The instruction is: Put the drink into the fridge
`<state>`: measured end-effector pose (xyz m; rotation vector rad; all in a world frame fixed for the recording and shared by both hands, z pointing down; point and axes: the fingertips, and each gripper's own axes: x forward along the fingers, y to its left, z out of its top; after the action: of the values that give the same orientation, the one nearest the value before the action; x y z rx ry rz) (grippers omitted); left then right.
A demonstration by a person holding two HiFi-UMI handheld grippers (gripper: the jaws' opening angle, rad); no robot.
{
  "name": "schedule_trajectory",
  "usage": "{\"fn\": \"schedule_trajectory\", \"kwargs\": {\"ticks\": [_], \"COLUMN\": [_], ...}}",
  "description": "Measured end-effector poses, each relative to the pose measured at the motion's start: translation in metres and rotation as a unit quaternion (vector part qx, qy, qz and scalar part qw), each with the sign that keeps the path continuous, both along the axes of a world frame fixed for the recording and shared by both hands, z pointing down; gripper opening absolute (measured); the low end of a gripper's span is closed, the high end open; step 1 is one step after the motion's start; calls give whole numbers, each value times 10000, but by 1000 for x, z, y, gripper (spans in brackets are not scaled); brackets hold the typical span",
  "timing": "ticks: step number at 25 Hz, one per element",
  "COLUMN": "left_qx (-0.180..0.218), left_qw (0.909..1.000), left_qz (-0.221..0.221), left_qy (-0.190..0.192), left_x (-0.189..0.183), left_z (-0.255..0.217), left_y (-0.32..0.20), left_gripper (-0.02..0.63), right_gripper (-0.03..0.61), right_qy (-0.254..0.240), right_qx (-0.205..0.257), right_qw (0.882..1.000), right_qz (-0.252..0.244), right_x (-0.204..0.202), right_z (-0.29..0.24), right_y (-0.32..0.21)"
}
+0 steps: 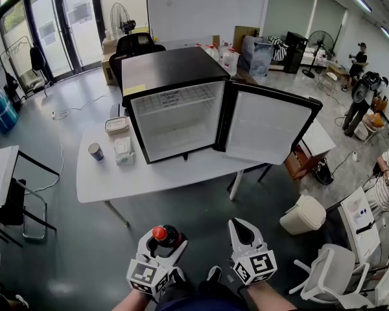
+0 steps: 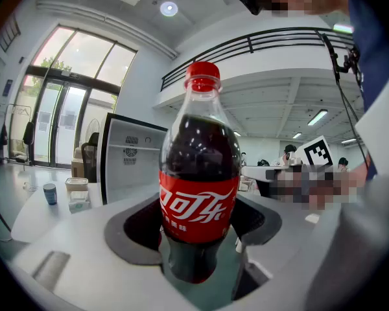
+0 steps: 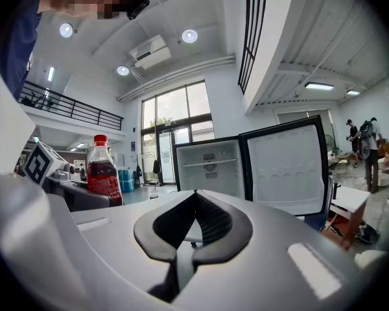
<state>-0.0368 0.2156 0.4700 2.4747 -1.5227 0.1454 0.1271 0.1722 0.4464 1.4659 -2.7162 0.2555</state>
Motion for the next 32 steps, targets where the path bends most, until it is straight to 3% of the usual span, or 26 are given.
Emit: {"fn": "schedule_trajectory", "kwargs": {"ticks": [13,21,26,32], "left_qx": [79,68,25,-39], "left_qw": [9997,9994,9997,10000], "left_qz": [213,332,237,-33], "left_qy": [-48,-43,-20,32], "left_x": [-25,-52,-72,-86], "left_z": [-8,-3,4,9], "left_y": [-7,-13,-22,-35], "left_gripper": [318,318,318,318], "right_gripper": [6,6,6,6], "right_qy": [-161,-5,89,177], "right_qx": [111,140,97,-152], "right_qw": [9997,9994,9993,9997], "right_qz": [130,331,358,3], "right_x": [-30,-48,-62,-81], "right_z": [-21,-24,-19,2], "right_y": [4,-2,-11,-28]}}
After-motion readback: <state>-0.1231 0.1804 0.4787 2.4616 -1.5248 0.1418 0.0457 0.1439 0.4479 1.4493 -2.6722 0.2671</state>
